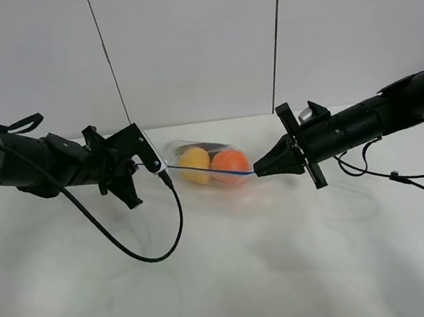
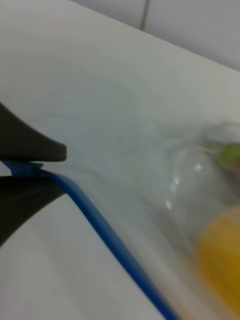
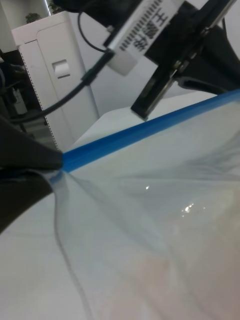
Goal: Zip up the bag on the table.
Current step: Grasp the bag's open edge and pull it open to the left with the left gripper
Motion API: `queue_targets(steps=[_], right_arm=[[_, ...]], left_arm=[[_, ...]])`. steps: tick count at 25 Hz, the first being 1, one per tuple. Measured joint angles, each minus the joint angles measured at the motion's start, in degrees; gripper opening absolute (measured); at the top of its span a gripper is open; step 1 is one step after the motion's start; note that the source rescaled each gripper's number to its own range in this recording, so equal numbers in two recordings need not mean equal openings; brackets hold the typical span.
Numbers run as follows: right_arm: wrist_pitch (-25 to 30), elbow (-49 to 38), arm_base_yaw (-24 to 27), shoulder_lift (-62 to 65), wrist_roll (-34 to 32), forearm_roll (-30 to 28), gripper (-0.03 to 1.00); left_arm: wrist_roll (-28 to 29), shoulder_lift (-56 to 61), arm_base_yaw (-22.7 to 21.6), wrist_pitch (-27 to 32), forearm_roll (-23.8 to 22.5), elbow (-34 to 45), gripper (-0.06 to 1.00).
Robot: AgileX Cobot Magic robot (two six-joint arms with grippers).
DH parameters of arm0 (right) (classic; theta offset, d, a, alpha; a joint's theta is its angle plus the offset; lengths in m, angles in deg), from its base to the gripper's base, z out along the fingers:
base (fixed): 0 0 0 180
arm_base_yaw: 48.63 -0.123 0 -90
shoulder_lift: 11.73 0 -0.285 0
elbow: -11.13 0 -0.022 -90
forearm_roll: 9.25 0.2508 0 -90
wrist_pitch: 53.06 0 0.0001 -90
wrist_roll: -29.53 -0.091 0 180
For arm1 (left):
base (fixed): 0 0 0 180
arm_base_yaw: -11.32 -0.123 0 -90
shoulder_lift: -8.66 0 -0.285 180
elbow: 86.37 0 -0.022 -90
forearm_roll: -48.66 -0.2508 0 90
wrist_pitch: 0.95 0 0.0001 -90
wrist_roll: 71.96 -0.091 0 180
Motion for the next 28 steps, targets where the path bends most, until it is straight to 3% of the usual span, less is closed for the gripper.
queue_targets(steps=[19,20,22,24,25,28], right_arm=[[0.28,0.00,0.00,0.00,0.00,-0.44,0.00],[0.28,0.00,0.00,0.00,0.00,-0.44,0.00],[0.35,0.00,0.00,0.00,0.00,-1.17,0.00],[0.41,0.00,0.00,0.00,0.00,-1.70,0.00],[0.47,0.00,0.00,0.00,0.00,-1.70,0.00],[0.63,0.00,0.00,0.00,0.00,-1.70,0.00]], left_arm=[[1.03,0.00,-1.20,-1.64,-0.04,0.05,0.02],[1.82,0.00,-1.20,-1.83,-0.04,0.05,0.09],[3.57,0.00,-1.48,-2.75,-0.04,0.05,0.33],[4.66,0.00,-2.11,-3.33,-0.04,0.05,0.68],[4.87,0.00,-2.40,-3.71,-0.04,0.12,0.80],[5.30,0.00,-4.94,-5.18,0.02,0.29,0.94]])
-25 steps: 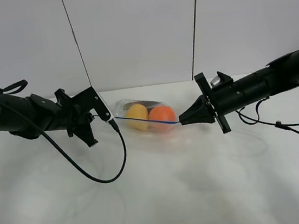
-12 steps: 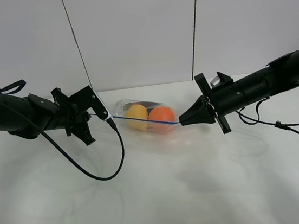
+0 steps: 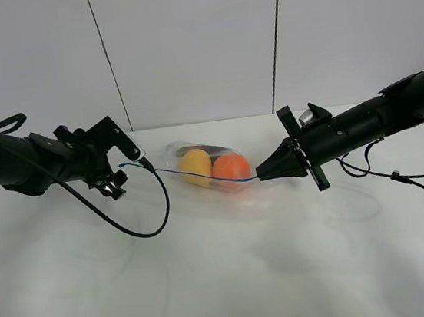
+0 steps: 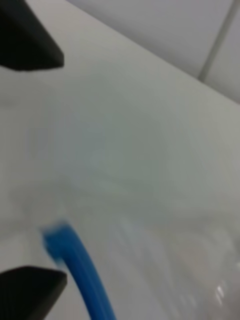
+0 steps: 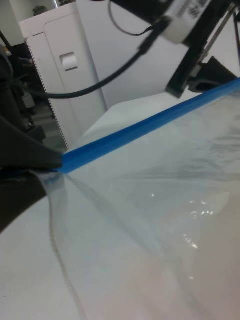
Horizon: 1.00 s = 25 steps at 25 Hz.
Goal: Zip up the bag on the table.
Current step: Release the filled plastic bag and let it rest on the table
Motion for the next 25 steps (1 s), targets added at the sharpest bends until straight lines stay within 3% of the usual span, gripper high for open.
queue_targets(steps=[4,9,11,16,21,23,25], right_arm=[[0.14,0.00,0.00,0.00,0.00,0.00,0.00],[0.14,0.00,0.00,0.00,0.00,0.00,0.00],[0.14,0.00,0.00,0.00,0.00,0.00,0.00],[0.25,0.00,0.00,0.00,0.00,0.00,0.00],[0.41,0.00,0.00,0.00,0.00,0.00,0.00],[0.47,0.00,0.00,0.00,0.00,0.09,0.00],[0.52,0.00,0.00,0.00,0.00,0.11,0.00]], left_arm=[[6.12,0.00,-4.65,-0.85,0.20,0.00,0.99],[26.74,0.00,-9.61,-0.02,0.20,0.00,0.99],[31.54,0.00,-11.96,3.57,0.22,0.00,1.00],[39.55,-0.06,-18.29,21.53,0.45,-2.09,1.00],[41.99,-0.06,-22.88,45.92,0.15,-7.69,1.00],[44.13,-0.06,-23.18,53.35,-2.50,-9.89,1.00],[51.97,-0.06,-23.10,58.69,-9.04,-12.61,1.00]])
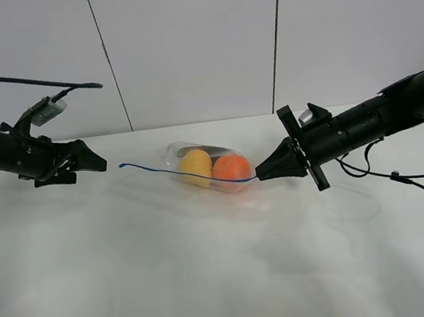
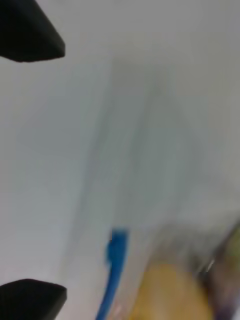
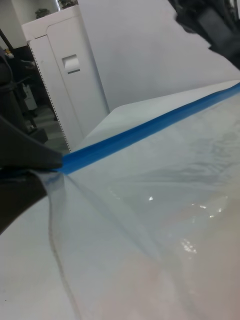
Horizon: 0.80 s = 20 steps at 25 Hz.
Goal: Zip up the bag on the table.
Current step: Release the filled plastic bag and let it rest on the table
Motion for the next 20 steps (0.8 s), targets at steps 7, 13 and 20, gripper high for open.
queue_targets(steps=[7,13,20], right_arm=[[1.08,0.00,0.00,0.00,0.45,0.05,0.00],[1.33,0.00,0.00,0.00,0.65,0.05,0.00],[1.37,0.00,0.00,0.00,1.36,0.05,0.00]], left_arm=[[38.84,0.05,0.73,8.25,-34.84,-8.32,1.00],[44.77,0.05,5.92,15.80,-42.30,-11.25,1.00],[46.64,0.11,6.55,27.44,-42.74,-11.31,1.00]])
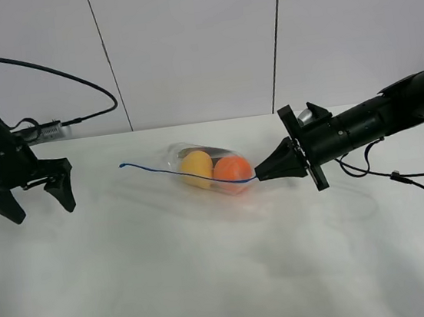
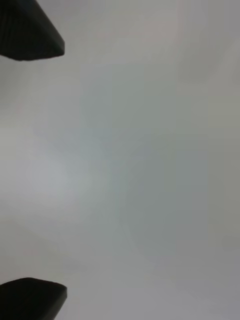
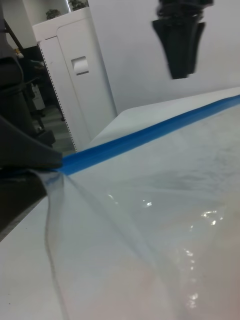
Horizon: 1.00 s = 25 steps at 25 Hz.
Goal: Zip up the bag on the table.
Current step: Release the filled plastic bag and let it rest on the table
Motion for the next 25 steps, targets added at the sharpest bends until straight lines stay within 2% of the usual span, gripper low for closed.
queue_targets(steps=[3,7,13,18,23,25], right_arm=[[0.13,0.00,0.00,0.00,0.11,0.00,0.00],[0.36,0.00,0.00,0.00,0.11,0.00,0.00],[0.47,0.00,0.00,0.00,0.11,0.00,0.00],[0.52,0.00,0.00,0.00,0.15,0.00,0.00],[0.52,0.00,0.00,0.00,0.15,0.00,0.00],[0.52,0.00,0.00,0.00,0.15,0.00,0.00]], left_arm=[[0.43,1.42,0.00,0.42,0.00,0.64,1.00],[0.65,7.97,0.00,0.48,-0.82,6.01,1.00],[0.65,25.70,0.00,0.78,-1.52,18.66,1.00],[0.65,42.26,0.00,0.64,-1.52,32.23,1.00],[0.65,59.04,0.00,-7.24,-1.72,45.04,1.00],[0.65,64.93,0.00,-8.39,-1.84,48.34,1.00]])
